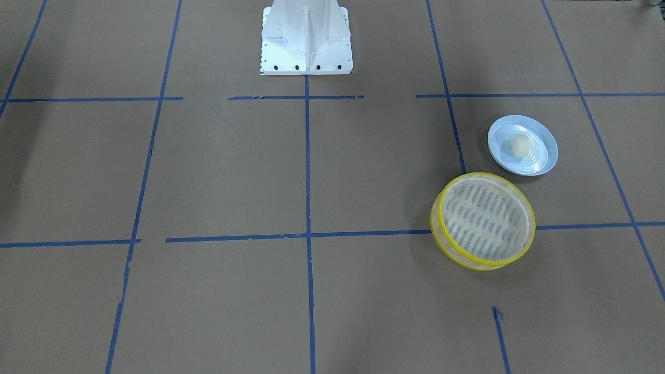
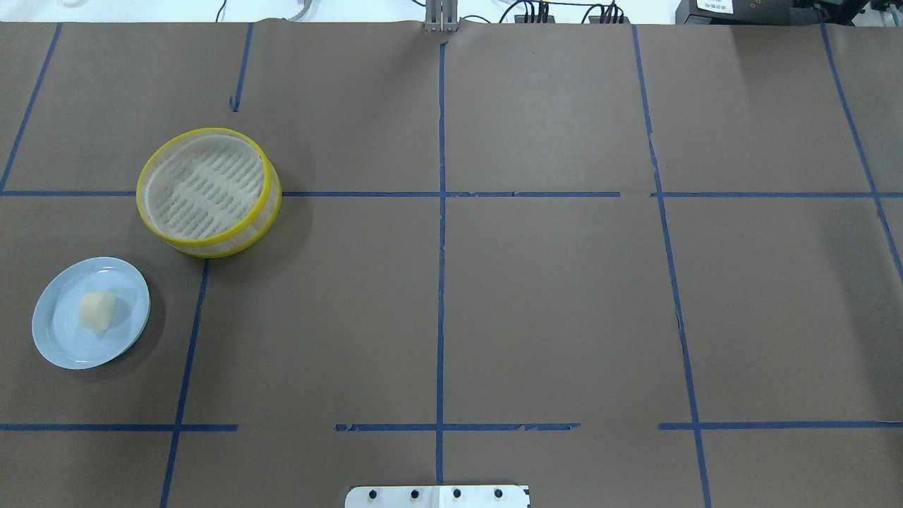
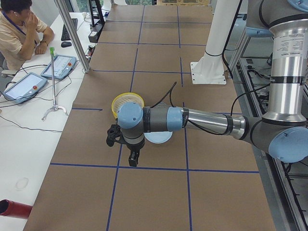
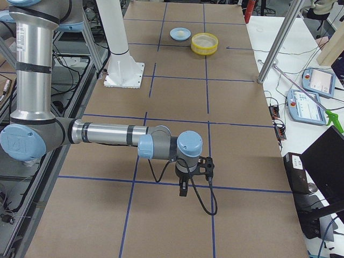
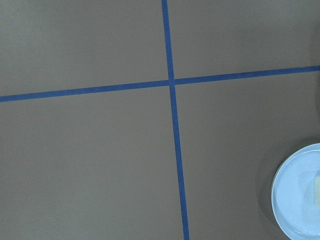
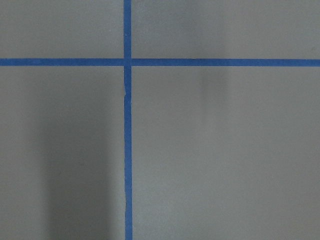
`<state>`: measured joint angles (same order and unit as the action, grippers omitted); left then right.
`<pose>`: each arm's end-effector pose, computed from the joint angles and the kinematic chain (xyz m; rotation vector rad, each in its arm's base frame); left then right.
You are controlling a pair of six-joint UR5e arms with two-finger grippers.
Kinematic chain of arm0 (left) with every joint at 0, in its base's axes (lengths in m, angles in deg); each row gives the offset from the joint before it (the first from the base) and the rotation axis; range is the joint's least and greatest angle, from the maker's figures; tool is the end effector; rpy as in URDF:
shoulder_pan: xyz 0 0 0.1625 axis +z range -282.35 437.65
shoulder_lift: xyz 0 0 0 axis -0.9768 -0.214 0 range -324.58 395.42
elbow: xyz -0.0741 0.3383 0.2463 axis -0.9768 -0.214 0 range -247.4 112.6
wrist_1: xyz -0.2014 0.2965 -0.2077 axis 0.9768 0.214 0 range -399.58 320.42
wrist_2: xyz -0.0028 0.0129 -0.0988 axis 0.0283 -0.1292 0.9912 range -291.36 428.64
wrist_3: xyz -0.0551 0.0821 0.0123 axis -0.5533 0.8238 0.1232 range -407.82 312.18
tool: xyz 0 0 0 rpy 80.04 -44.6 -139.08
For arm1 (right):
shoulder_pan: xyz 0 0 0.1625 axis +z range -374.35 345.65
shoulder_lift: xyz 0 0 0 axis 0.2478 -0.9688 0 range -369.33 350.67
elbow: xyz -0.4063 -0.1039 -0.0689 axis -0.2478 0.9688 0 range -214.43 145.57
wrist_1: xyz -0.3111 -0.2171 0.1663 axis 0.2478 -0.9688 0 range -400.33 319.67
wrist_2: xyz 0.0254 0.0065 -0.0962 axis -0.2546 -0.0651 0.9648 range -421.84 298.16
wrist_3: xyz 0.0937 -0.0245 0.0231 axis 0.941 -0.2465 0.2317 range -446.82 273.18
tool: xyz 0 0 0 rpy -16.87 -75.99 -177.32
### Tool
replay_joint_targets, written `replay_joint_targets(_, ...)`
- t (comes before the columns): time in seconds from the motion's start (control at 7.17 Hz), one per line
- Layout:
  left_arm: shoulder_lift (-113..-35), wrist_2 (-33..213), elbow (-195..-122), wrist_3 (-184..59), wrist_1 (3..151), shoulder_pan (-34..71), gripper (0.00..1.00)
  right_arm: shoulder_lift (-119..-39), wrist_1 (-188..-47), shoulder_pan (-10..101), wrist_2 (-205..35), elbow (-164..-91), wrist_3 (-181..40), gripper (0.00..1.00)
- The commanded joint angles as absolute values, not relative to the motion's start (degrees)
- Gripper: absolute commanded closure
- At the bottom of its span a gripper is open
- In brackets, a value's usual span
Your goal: Place bun in steamer
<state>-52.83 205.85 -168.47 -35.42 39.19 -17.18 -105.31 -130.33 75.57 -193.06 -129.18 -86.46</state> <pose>-0.0996 -0.4647 0.5947 0.0924 0.8197 0.1109 0.0670 -0.4460 0.6705 -0.0231 -0.7194 0.0123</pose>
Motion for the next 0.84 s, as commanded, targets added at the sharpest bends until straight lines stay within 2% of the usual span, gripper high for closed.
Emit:
replay_joint_targets(0.0,-52.5,206.5,-169.0,-35.6,41.4,-17.0,0.00,-105.3,-130.3,75.6,-193.1,-129.2,-86.5,0.00)
replay_joint_targets(0.42,-51.9,205.9,-166.6,-35.7,48.2,-16.8,0.00,-105.3,-130.3,75.6,-193.1,-129.2,-86.5,0.00)
replay_joint_targets(0.7,-51.9,210.5,-166.7,-47.5,54.2,-8.0,0.00,-105.3,-130.3,75.6,-193.1,-129.2,-86.5,0.00)
